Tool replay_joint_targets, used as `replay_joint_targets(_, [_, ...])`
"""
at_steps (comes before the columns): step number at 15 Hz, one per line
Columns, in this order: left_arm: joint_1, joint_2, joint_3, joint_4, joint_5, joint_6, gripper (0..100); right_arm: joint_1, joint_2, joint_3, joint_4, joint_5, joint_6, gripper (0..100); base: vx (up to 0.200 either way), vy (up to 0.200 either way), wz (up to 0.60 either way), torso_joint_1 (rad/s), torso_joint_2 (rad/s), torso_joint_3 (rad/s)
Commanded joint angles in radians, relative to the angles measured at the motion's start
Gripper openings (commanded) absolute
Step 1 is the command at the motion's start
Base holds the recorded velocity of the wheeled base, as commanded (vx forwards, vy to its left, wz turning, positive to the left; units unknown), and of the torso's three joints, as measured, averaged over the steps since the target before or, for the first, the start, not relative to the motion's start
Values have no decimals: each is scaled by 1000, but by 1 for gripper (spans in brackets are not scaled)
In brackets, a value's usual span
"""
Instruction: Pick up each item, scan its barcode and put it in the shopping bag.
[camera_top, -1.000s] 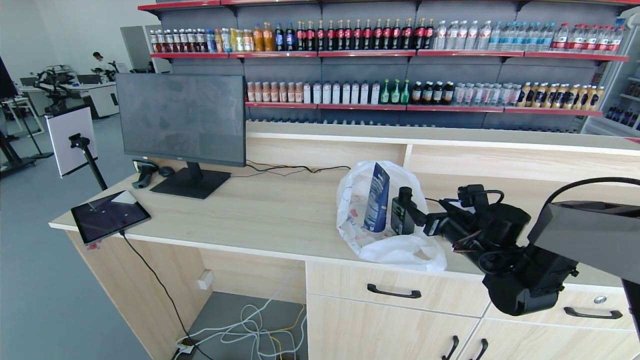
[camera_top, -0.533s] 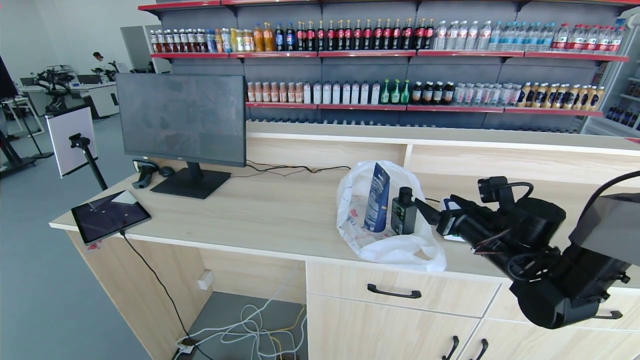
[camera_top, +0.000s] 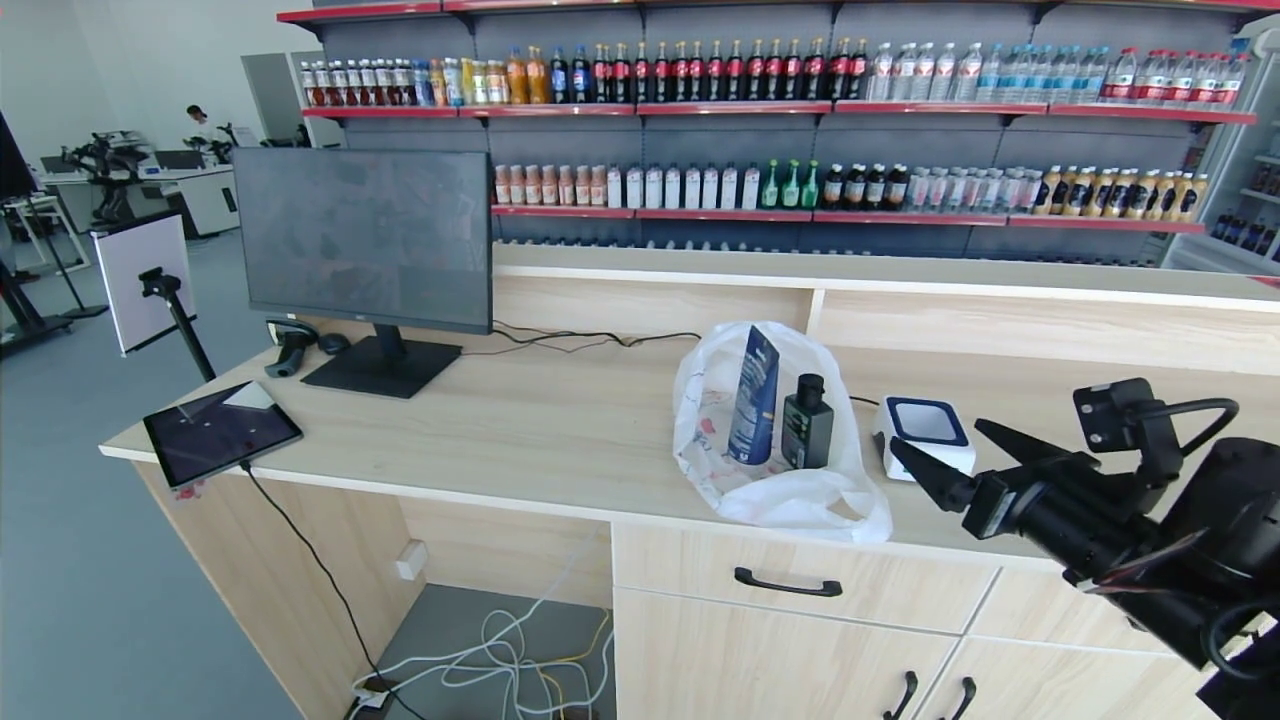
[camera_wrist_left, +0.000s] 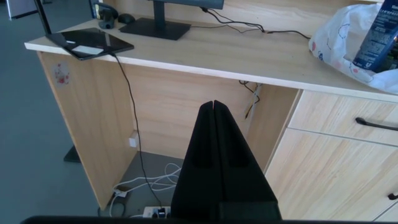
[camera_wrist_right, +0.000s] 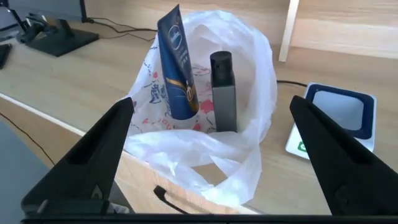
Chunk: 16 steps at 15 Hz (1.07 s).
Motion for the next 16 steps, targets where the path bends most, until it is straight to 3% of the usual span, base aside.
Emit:
replay_joint_targets(1, [0,0,0,0,0,1,0,1,-126,104,-1,0,-13,100,0,0,0,0,0,0])
replay_joint_targets(4, [0,0,0,-2,0,0,0,0,-248,216,-1,0,-17,100,0,0,0,0,0,0])
replay_joint_targets(7, [0,0,0,0,0,-5,0,1,-365,216,-1,-4,-20,100,0,0,0,0,0,0])
replay_joint_targets(9, [0,0,0,0,0,-5,0,1,-471,216,129,-4,-49,100,0,0,0,0,0,0])
replay_joint_targets(10, [0,0,0,0,0,-5,0,1,-561,216,286,-4,-56,100,0,0,0,0,0,0])
replay_joint_targets(14, [0,0,0,0,0,-5,0,3,-1120,216,1169,-3,-187,100,0,0,0,0,0,0])
replay_joint_targets(16, [0,0,0,0,0,-7,0,-5,-1365,216,1484,-4,-213,100,0,0,0,0,0,0])
